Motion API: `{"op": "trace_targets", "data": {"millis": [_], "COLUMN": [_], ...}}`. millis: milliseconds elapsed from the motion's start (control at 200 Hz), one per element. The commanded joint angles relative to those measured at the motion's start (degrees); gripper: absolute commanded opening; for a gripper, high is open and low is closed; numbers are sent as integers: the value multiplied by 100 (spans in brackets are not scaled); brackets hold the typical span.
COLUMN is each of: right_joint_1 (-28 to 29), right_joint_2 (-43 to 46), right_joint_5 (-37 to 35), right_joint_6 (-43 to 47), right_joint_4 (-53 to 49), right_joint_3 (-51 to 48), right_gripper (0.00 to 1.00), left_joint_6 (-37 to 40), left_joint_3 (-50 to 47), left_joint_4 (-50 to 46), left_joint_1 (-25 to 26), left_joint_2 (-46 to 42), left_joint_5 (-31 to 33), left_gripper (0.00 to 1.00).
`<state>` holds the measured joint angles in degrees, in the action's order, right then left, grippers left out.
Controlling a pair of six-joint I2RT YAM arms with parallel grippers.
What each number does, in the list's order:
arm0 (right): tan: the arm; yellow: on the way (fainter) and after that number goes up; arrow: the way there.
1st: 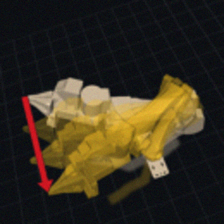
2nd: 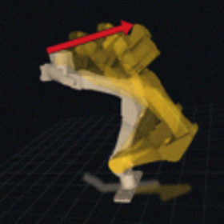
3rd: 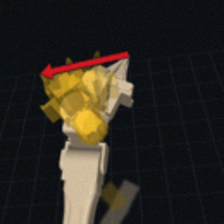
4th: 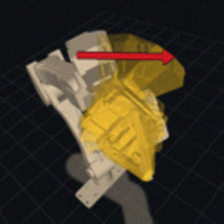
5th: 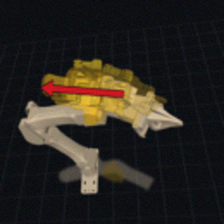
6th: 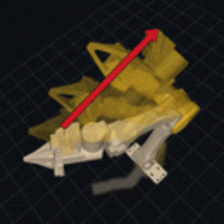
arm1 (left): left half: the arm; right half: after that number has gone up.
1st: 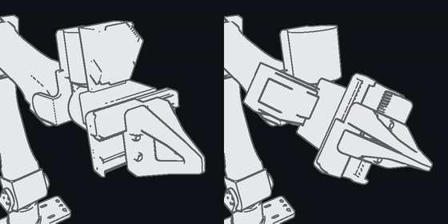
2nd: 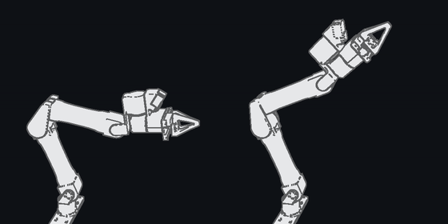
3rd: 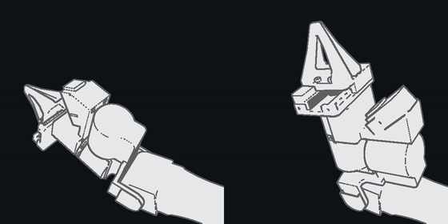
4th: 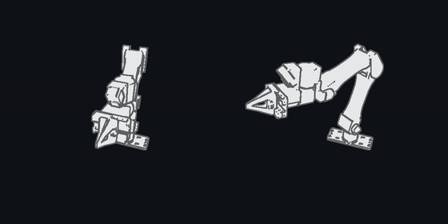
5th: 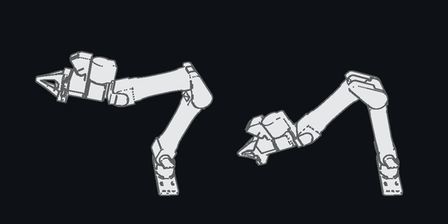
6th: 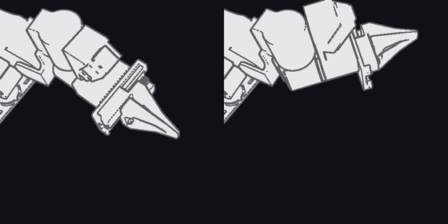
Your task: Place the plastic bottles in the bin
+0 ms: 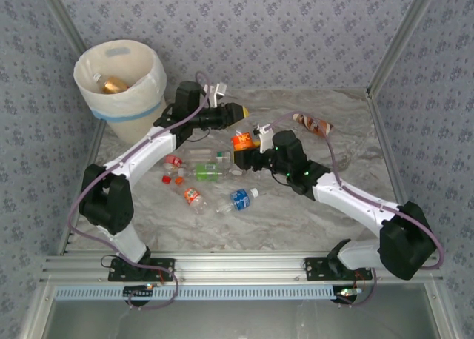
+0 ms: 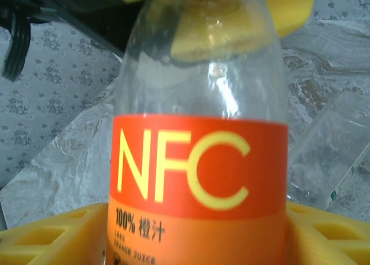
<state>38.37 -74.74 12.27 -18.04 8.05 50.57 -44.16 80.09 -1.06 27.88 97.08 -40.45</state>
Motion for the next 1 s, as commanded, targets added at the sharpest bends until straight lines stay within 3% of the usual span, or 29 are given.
{"op": "trace_targets", "data": {"millis": [0, 80, 115, 200, 345, 495, 625, 765, 869, 994], "right_joint_1": [-228, -385, -472, -673, -937, -1128, -1132, -1304, -1732, -2186], "right_joint_2": [105, 123, 118, 193, 501, 807, 1039, 1063, 890, 384], "right_joint_5": [395, 523, 521, 486, 25, -624, -1206, -2112, -1853, -1716], "right_joint_6": [386, 819, 958, 1120, 1078, 913, 791, 996, 1435, 1800], "right_joint_4": [-479, -1180, -1449, -1965, -2046, -2040, -2090, -2159, -2190, -2359], "right_joint_3": [336, 582, 677, 805, 660, 470, 399, 388, 474, 737], "right_gripper": [81, 89, 91, 100, 100, 100, 100, 100, 100, 100], "left_joint_6": [222, 338, 392, 550, 773, 1281, 1810, 2360, 2760, 2969], "left_joint_3": [244, 346, 387, 437, 479, 847, 1393, 1672, 1954, 2268], "left_joint_4": [-259, -453, -567, -826, -1134, -1927, -2616, -2977, -3097, -2964], "left_joint_1": [-8, -53, -76, -139, -328, -600, -642, -699, -910, -1401], "left_joint_2": [-75, -107, -135, -249, -531, -843, -1133, -1455, -1502, -1419], "left_joint_5": [102, 131, 179, 398, 605, 1237, 2162, 3923, 4873, 5346], "left_gripper": [24, 13, 0, 0, 0, 0, 0, 0, 0, 0]}}
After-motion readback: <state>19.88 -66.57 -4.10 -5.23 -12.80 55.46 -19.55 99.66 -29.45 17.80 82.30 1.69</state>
